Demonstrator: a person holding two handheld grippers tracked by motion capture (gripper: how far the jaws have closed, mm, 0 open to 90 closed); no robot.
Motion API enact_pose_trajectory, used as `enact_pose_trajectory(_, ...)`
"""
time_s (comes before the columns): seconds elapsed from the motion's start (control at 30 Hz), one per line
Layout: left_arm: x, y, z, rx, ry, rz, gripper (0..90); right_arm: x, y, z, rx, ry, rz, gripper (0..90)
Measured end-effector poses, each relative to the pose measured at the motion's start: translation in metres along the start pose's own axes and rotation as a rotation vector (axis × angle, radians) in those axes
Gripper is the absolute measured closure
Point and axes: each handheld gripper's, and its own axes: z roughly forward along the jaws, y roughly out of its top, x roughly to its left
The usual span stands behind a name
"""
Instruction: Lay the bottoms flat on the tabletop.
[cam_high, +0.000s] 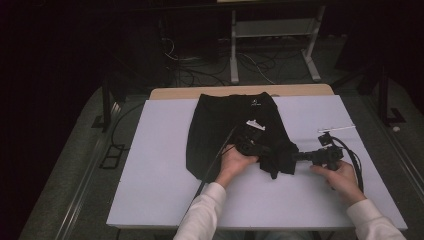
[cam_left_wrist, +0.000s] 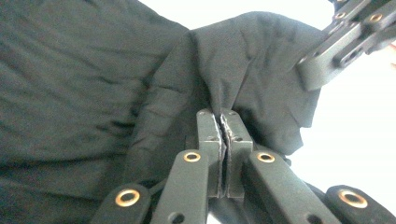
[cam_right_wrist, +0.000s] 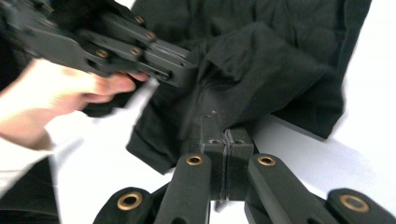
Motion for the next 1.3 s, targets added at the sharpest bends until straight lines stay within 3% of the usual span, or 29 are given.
enact_pose_trajectory(0.17,-0.009,0.007,0.001,-0.008,-0.031,0.014,87.3,0.002,0.006,-0.025,-0.032,-0.010,0.017,88.0)
enact_pose_trajectory(0.3,-0.014,0.010,0.008,-0.013,-0.045,0.033,85.9,-0.007,0.008,-0.033,-0.026,-0.076,0.020,88.0)
enact_pose_trajectory(0.43,-0.014,0.010,0.008,-0.054,-0.008,0.046,69.7,-0.028,0.011,-0.032,-0.030,-0.127,0.052,88.0)
enact_pose_trajectory(0.5,-0.014,0.011,0.005,-0.071,-0.014,0.050,63.6,-0.041,0.014,-0.032,-0.046,-0.150,0.082,88.0)
enact_pose_trajectory(0.63,-0.023,0.012,-0.001,-0.109,-0.021,0.111,53.2,-0.058,0.018,-0.032,-0.086,-0.143,0.121,88.0)
enact_pose_trajectory(0.77,-0.037,0.015,0.000,-0.139,-0.066,0.175,48.6,-0.065,0.017,-0.032,-0.083,-0.150,0.138,87.9)
enact_pose_trajectory(1.1,-0.066,0.012,0.032,-0.034,-0.137,0.304,44.8,-0.070,0.016,-0.033,-0.085,-0.146,0.161,87.9)
enact_pose_trajectory(1.3,-0.075,0.008,0.050,0.061,-0.094,0.395,44.8,-0.072,0.015,-0.032,-0.081,-0.143,0.167,87.9)
